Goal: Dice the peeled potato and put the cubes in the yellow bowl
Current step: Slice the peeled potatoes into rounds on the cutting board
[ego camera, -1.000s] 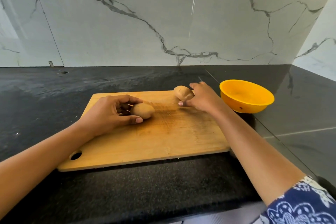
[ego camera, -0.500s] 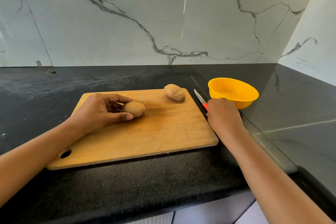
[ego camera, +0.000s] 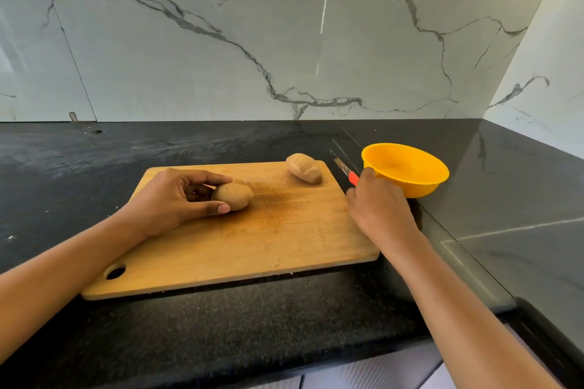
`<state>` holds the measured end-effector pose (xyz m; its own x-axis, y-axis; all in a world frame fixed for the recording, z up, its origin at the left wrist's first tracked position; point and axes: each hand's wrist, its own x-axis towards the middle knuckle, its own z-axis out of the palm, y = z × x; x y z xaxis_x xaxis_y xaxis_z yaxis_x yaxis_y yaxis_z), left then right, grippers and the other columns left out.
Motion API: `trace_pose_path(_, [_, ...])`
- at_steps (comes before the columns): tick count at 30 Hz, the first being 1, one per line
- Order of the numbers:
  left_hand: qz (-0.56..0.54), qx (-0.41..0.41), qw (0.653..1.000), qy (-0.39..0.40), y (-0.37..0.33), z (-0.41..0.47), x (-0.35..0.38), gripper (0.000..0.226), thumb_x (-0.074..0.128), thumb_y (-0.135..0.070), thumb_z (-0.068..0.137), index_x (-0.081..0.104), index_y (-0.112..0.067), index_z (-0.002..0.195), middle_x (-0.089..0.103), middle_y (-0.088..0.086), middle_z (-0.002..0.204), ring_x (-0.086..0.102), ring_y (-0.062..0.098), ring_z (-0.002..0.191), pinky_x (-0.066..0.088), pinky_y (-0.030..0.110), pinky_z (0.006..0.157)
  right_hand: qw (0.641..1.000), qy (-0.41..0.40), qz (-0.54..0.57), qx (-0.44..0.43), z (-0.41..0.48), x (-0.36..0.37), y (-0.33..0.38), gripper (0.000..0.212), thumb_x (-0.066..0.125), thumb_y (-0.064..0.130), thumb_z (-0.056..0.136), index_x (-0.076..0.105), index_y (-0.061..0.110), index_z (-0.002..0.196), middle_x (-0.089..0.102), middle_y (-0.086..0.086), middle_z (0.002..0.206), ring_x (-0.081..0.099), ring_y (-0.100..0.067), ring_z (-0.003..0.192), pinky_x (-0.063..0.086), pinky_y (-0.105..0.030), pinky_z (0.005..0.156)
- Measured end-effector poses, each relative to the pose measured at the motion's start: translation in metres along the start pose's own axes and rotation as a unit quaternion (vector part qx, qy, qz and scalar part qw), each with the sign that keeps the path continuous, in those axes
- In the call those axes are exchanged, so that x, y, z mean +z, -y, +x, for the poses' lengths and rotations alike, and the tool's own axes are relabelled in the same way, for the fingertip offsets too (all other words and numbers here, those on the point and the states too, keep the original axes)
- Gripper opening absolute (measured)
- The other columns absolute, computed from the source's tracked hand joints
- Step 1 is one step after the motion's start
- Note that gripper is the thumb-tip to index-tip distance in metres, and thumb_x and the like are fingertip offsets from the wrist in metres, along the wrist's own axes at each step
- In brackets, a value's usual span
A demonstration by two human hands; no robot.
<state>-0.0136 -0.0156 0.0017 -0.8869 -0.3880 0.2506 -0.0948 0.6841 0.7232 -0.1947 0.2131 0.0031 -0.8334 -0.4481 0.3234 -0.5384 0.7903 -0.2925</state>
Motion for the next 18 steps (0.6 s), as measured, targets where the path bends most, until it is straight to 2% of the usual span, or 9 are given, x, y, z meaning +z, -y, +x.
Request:
trace_pose_path(2, [0.014, 0.000, 1.000, -0.008, -0.002, 0.000, 0.001, 0.048, 0.075, -0.050, 0.056, 0.067, -0.042, 0.103, 0.071, -0.013, 0.096, 0.064, -0.001, 0.090, 0.052, 0.024, 0.084, 0.999, -0.018, 0.010, -0.029, -0.001, -0.004, 0.005, 0.022, 0.040, 0.025, 0.102, 0.047, 0.009, 0.115, 0.051, -0.001, 0.082, 0.050, -0.015, 0.069, 0.025, -0.020, 0.045])
trace_pose_path(7, [0.030, -0.014, 0.998, -0.048, -0.001, 0.002, 0.001, 0.048, 0.074, -0.044, 0.056, 0.064, -0.039, 0.103, 0.068, -0.016, 0.095, 0.061, -0.010, 0.089, 0.045, 0.002, 0.071, 0.990, -0.024, 0.056, -0.128, 0.011, -0.010, 0.032, 0.033, 0.033, 0.036, 0.103, 0.056, 0.015, 0.115, 0.055, 0.005, 0.079, 0.050, -0.013, 0.069, 0.028, -0.024, 0.051])
trace_pose_path(9, [0.036, -0.021, 0.997, -0.067, 0.000, 0.003, -0.001, 0.046, 0.074, -0.044, 0.057, 0.064, -0.040, 0.102, 0.068, -0.017, 0.094, 0.061, -0.010, 0.089, 0.043, 0.001, 0.070, 0.978, 0.042, 0.135, -0.154, 0.023, -0.010, 0.047, 0.030, 0.035, 0.032, 0.103, 0.058, 0.015, 0.112, 0.056, 0.004, 0.076, 0.052, -0.014, 0.065, 0.037, -0.028, 0.052])
trace_pose_path(11, [0.048, -0.030, 0.995, -0.076, 0.003, 0.005, -0.002, 0.045, 0.077, -0.039, 0.062, 0.064, -0.039, 0.104, 0.068, -0.017, 0.095, 0.062, -0.007, 0.088, 0.043, 0.004, 0.072, 0.950, 0.142, 0.238, -0.142, 0.032, -0.010, 0.060, 0.022, 0.037, 0.027, 0.103, 0.056, 0.015, 0.107, 0.060, 0.000, 0.077, 0.055, -0.013, 0.061, 0.050, -0.033, 0.056])
trace_pose_path(12, [0.051, -0.035, 0.995, -0.078, 0.004, 0.005, -0.002, 0.044, 0.079, -0.036, 0.064, 0.065, -0.037, 0.106, 0.068, -0.017, 0.095, 0.062, -0.007, 0.088, 0.043, 0.004, 0.072, 0.938, 0.181, 0.263, -0.135, 0.036, -0.008, 0.065, 0.020, 0.037, 0.026, 0.103, 0.054, 0.015, 0.105, 0.062, -0.001, 0.080, 0.056, -0.013, 0.061, 0.051, -0.031, 0.054])
trace_pose_path(15, [0.040, -0.044, 0.995, -0.077, 0.007, 0.007, -0.003, 0.044, 0.080, -0.035, 0.063, 0.066, -0.037, 0.105, 0.069, -0.018, 0.093, 0.060, -0.013, 0.089, 0.040, -0.002, 0.071, 0.934, 0.225, 0.240, -0.139, 0.033, -0.004, 0.068, 0.018, 0.036, 0.027, 0.102, 0.050, 0.015, 0.103, 0.058, -0.004, 0.082, 0.049, -0.013, 0.058, 0.041, -0.031, 0.050])
trace_pose_path(18, [0.014, -0.057, 0.995, -0.082, 0.007, 0.008, -0.002, 0.048, 0.079, -0.038, 0.055, 0.068, -0.036, 0.102, 0.070, -0.024, 0.089, 0.062, -0.013, 0.086, 0.041, -0.003, 0.070, 0.948, 0.205, 0.157, -0.184, 0.015, 0.000, 0.065, 0.019, 0.036, 0.025, 0.102, 0.051, 0.014, 0.104, 0.054, -0.001, 0.083, 0.047, -0.012, 0.060, 0.038, -0.034, 0.054])
